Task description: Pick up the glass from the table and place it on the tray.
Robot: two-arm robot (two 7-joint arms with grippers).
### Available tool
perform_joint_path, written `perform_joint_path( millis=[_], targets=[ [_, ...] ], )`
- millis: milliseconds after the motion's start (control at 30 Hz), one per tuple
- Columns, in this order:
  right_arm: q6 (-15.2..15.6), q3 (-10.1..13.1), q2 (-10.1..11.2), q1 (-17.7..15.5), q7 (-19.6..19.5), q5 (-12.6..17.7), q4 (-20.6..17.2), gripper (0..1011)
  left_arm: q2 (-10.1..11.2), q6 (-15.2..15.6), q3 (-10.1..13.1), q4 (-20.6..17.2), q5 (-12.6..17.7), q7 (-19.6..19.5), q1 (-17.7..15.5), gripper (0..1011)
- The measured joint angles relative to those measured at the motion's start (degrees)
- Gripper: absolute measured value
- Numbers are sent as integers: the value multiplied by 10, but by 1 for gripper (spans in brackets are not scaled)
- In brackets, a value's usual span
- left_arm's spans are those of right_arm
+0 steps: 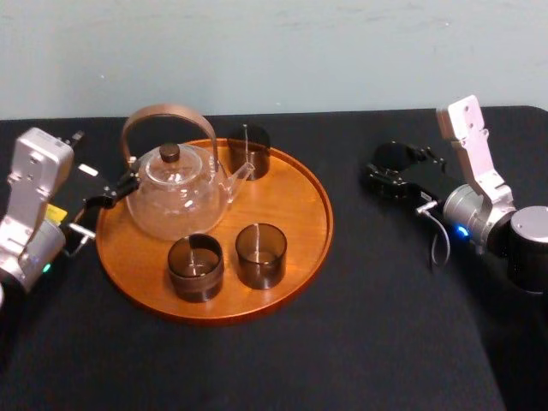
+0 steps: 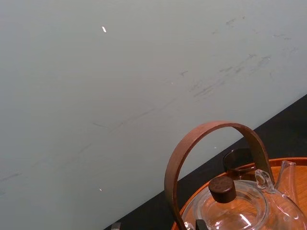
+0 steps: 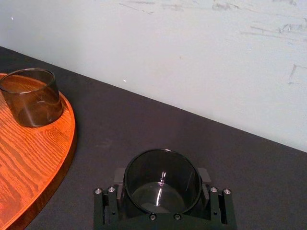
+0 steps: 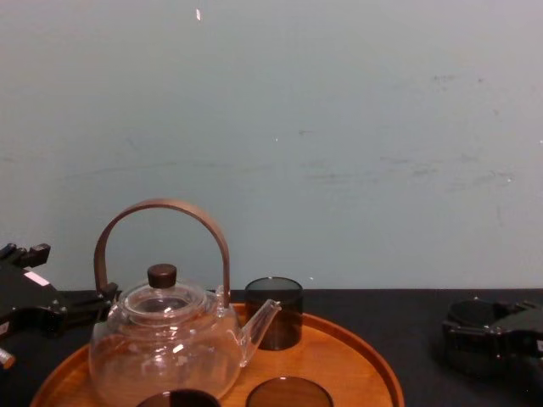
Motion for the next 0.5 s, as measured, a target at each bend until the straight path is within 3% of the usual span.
perform_joint_path(
  millis=[333,500],
  targets=[
    [1,2,1,-2,6,5,-2,915,0,0,0,0,0,0,0,1009],
    [5,2,8,-12,16,10,-24,915,0,0,0,0,0,0,0,1010]
  ],
)
